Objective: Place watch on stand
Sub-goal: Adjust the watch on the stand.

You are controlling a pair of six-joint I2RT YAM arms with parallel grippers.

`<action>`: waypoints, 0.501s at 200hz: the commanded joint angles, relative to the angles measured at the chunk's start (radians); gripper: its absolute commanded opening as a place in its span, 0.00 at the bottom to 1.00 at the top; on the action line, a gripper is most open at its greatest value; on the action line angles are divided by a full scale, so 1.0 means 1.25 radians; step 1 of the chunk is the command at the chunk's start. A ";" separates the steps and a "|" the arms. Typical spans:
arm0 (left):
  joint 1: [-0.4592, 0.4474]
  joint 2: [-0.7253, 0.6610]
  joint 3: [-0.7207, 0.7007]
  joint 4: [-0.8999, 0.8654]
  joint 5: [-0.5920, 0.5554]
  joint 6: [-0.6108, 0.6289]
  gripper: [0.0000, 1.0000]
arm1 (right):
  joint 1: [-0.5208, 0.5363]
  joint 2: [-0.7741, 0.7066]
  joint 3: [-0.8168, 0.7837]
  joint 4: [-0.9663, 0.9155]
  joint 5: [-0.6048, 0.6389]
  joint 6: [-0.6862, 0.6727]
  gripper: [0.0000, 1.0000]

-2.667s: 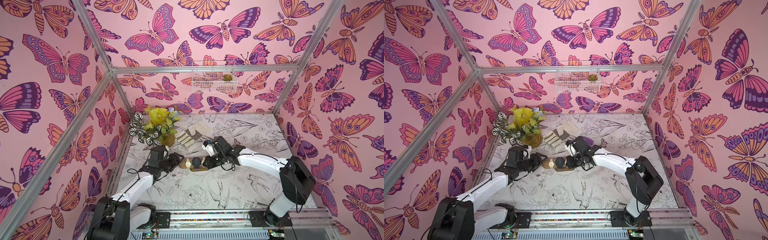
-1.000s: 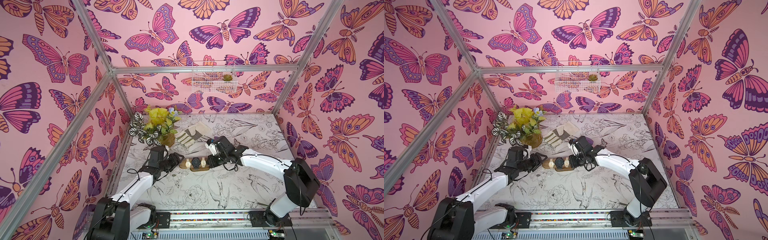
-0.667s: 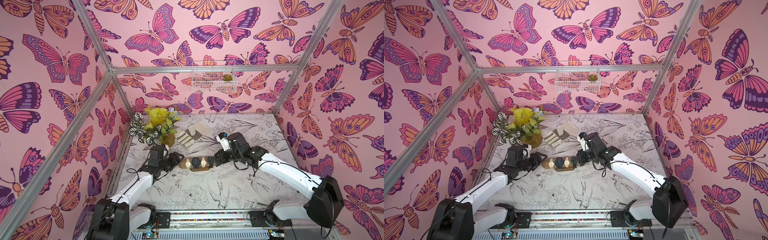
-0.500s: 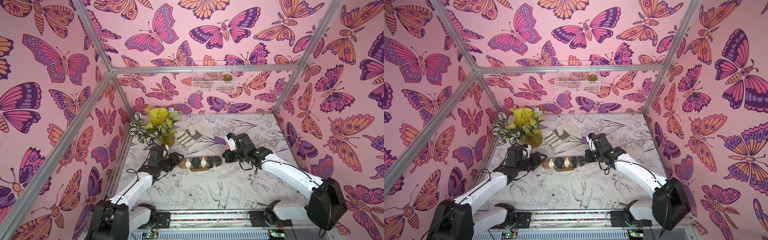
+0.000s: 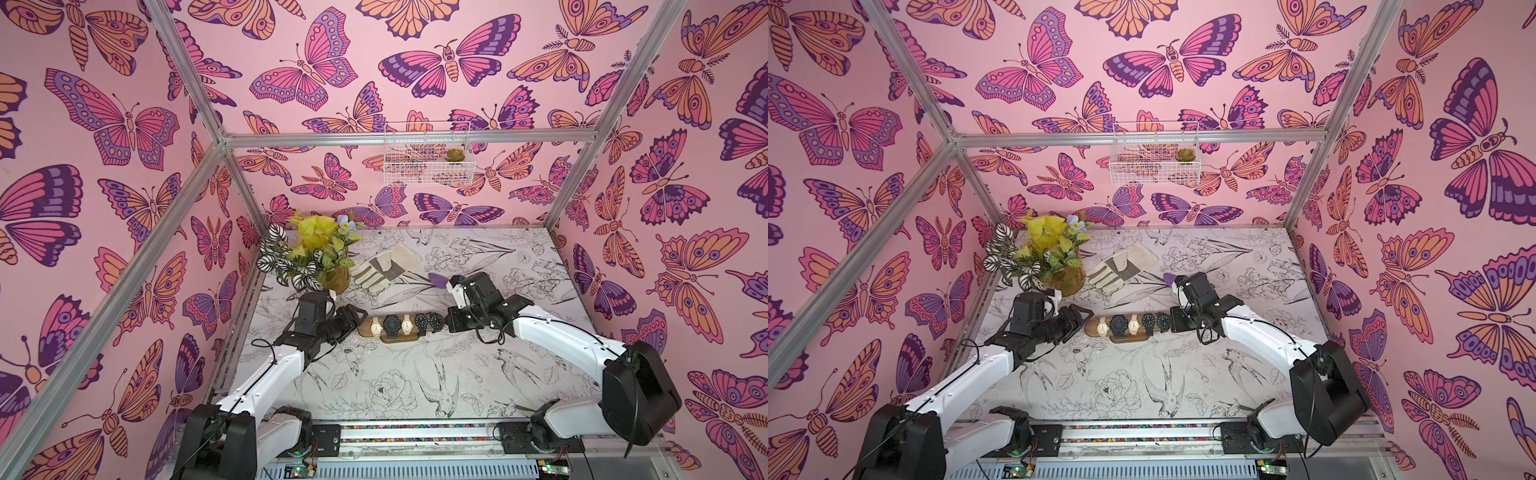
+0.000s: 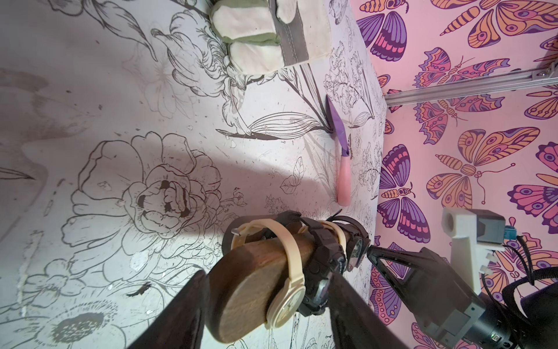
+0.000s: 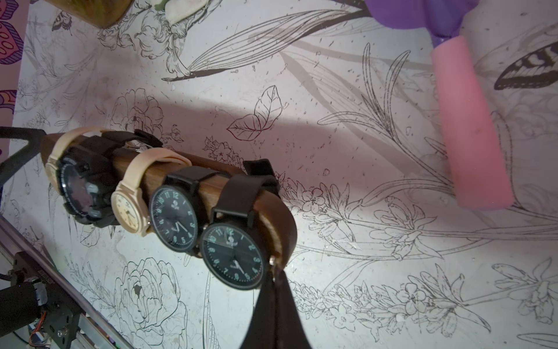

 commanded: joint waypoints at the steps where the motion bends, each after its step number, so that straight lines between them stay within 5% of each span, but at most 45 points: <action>1: -0.003 -0.007 0.019 -0.019 -0.012 0.018 0.65 | -0.001 0.010 -0.007 0.015 -0.018 -0.002 0.04; 100: -0.004 0.005 0.028 -0.020 -0.009 0.021 0.65 | -0.001 0.020 -0.018 0.052 -0.067 0.026 0.04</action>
